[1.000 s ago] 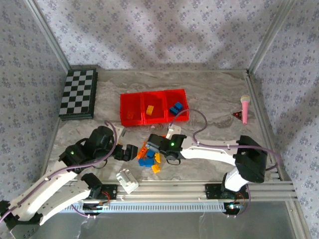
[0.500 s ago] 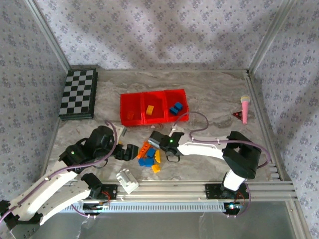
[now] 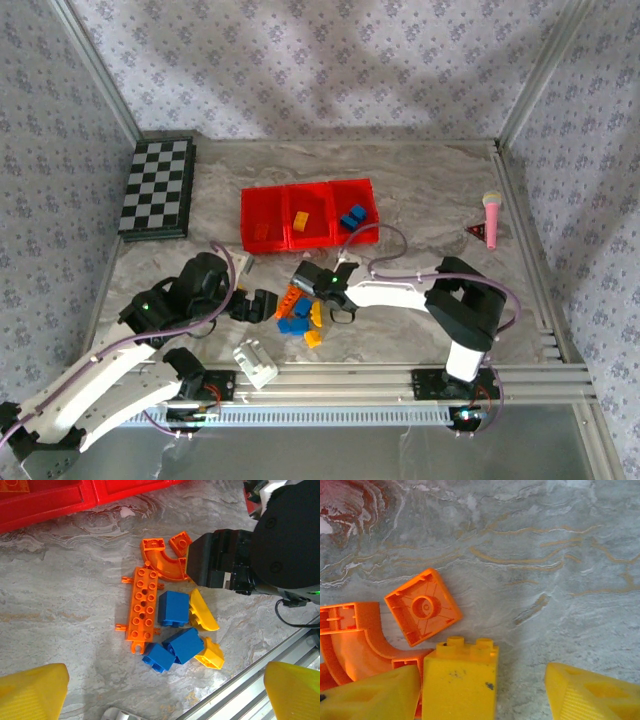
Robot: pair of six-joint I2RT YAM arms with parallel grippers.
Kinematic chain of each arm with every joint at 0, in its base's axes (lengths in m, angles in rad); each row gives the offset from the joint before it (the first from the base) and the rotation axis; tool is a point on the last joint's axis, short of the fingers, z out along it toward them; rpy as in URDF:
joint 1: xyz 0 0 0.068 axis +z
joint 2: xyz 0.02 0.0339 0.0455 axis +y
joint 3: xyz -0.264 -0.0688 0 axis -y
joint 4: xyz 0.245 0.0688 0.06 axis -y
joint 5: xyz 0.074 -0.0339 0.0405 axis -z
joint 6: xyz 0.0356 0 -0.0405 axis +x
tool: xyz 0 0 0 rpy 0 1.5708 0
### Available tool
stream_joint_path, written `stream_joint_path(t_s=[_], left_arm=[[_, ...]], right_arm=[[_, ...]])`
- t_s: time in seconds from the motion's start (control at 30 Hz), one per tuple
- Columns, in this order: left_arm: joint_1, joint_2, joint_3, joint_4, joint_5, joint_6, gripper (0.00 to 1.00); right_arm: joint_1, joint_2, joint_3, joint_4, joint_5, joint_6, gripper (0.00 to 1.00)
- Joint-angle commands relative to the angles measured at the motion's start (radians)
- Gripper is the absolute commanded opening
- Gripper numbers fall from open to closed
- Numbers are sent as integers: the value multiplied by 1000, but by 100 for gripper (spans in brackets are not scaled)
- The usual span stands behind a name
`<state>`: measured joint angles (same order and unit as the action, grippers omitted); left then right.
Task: Sort the legos into containers by color
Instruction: Pick up the legos from the center of the table.
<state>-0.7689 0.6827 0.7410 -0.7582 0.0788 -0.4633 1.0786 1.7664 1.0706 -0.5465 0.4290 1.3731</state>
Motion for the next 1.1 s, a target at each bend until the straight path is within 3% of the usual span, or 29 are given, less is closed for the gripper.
stream_joint_path(t_s=[0.0, 0.33, 0.67, 1.07], left_arm=[[-5, 6, -3, 12, 3, 14, 100], [-5, 15, -3, 11, 3, 15, 100], [-6, 25, -3, 10, 3, 15, 100], [-6, 32, -2, 8, -4, 14, 100]], right_arm=[[4, 29, 30, -45, 11, -20, 65], [-12, 38, 1, -71, 13, -45, 54], [-28, -16, -48, -60, 33, -64, 36], [-47, -116, -140, 103, 20, -216, 31]])
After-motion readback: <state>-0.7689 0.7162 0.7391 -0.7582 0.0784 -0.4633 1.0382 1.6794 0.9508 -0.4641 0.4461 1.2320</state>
